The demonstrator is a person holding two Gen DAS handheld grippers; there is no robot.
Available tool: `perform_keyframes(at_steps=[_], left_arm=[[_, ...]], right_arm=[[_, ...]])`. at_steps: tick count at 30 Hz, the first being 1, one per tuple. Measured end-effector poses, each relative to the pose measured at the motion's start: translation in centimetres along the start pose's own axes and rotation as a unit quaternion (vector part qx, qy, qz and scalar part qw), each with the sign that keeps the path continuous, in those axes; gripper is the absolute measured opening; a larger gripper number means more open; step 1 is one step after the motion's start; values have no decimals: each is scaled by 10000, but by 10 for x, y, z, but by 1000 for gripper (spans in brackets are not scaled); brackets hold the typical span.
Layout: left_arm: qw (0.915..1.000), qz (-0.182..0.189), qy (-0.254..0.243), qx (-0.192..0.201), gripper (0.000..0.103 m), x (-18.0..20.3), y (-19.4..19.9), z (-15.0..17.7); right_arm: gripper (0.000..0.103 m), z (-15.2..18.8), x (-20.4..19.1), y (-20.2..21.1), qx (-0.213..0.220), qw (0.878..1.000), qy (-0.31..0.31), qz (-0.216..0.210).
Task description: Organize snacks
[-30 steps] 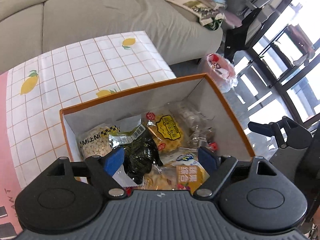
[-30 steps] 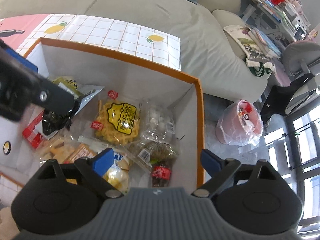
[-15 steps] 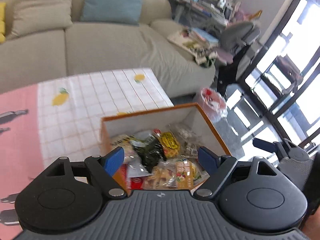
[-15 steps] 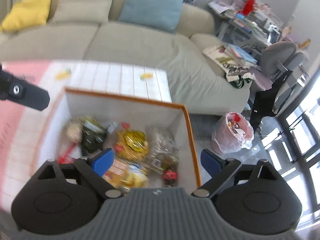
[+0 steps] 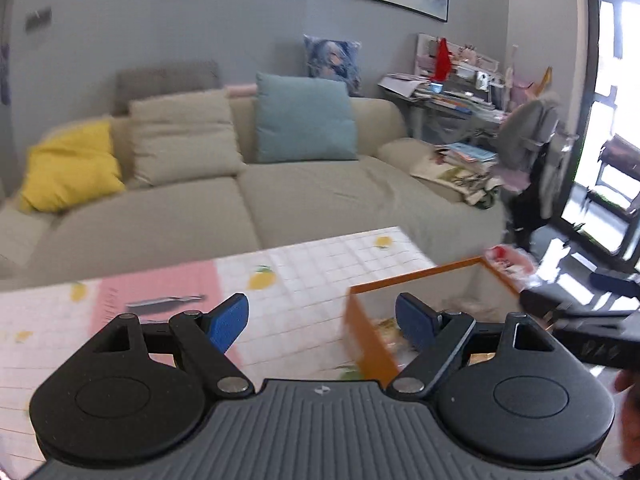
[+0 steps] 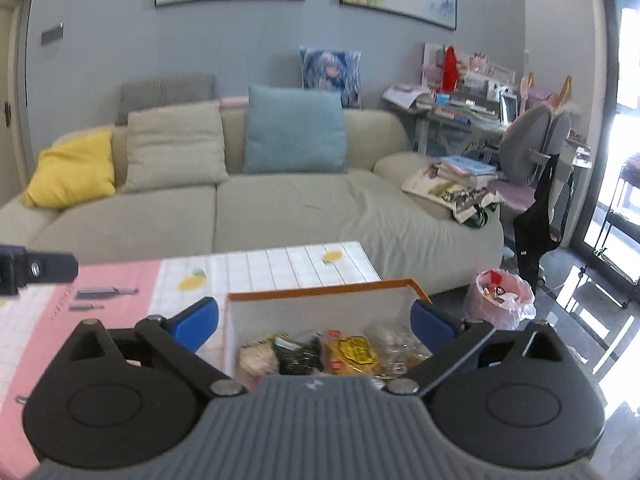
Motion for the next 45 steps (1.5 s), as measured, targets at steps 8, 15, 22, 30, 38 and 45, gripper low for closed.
perform_keyframes(at_steps=[8,15,22,30,38,45], left_arm=[[9996,-222,-115,97,97,-3,5,39],[9992,-243,-85,-310,97,-7,-4,76],[9977,-329,-65,-585,97,-12,-19,100],[9947,-475,195,-896,97,-25,-24,112],[9941,-566,357,-850,97,-36,-17,109],[9940,-582,393,-838,97,-39,-14,106]], right_arm=[[100,34,-28,32,345,9992,5,221],[100,68,-28,20,-253,9993,106,254],[100,98,-23,2,-832,9960,21,332],[100,107,-34,-10,-956,9952,61,218],[100,109,-49,-10,-956,9952,197,46],[100,105,-55,-5,-895,9956,272,10]])
Point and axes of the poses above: each gripper's, at about its wrist camera, not at the fingertips, and y roughly against the way its jaws point, x to its right, z to its underside, the point moved 2 cm from there along -y, roughly the way its jaws point, and after that the axes turned 4 degrees about x, right-handed, at the moved point
